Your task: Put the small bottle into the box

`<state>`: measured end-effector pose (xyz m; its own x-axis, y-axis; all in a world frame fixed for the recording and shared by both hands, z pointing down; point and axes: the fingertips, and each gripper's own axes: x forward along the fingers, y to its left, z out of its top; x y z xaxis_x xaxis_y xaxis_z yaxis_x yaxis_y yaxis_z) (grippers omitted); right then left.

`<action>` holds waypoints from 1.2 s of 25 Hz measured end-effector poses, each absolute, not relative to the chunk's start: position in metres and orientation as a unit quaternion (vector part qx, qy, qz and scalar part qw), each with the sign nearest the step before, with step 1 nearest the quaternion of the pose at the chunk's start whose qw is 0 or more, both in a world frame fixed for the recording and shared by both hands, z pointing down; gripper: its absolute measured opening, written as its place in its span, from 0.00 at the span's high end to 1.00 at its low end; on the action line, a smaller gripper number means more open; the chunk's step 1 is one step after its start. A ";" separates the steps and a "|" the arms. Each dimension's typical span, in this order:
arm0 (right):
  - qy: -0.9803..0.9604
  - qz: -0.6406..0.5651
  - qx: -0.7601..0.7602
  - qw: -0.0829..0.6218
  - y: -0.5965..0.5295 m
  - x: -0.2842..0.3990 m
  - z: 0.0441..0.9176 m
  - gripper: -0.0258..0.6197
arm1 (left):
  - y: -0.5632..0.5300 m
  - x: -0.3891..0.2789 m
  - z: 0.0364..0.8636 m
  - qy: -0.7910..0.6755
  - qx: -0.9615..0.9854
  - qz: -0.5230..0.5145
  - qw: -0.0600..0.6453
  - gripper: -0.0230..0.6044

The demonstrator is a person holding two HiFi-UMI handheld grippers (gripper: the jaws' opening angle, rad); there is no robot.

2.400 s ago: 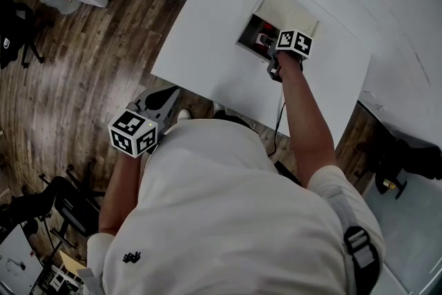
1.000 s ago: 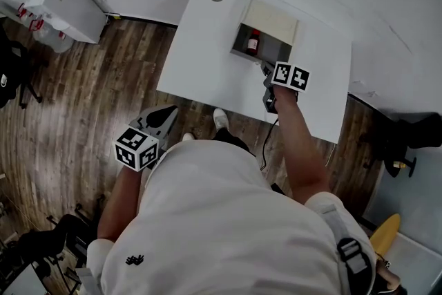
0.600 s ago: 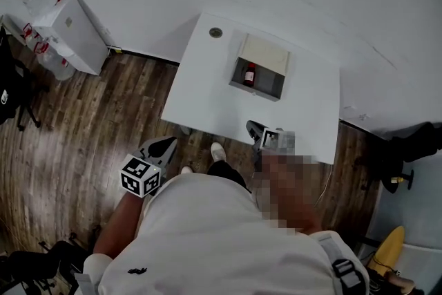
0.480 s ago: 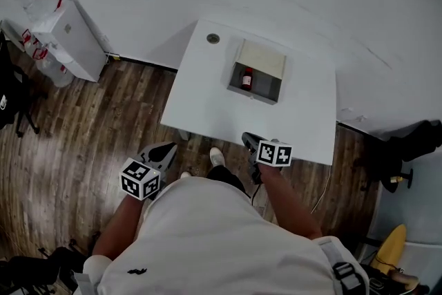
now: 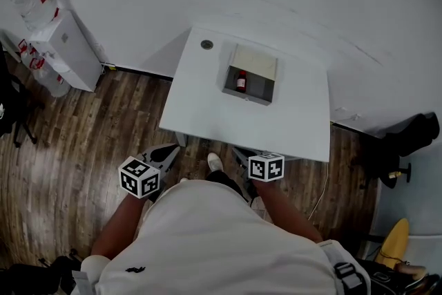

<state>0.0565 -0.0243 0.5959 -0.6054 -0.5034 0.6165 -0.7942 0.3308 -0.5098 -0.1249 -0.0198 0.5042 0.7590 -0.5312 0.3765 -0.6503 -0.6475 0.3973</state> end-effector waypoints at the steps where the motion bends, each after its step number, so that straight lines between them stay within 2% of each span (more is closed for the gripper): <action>1: -0.798 0.411 0.404 0.177 -0.024 0.054 0.595 0.95 | -0.018 -0.126 0.504 -0.329 0.900 0.114 0.262 0.95; 30: -0.816 0.388 0.391 0.177 -0.017 0.040 0.590 0.95 | -0.003 -0.145 0.527 -0.348 0.887 0.141 0.271 0.95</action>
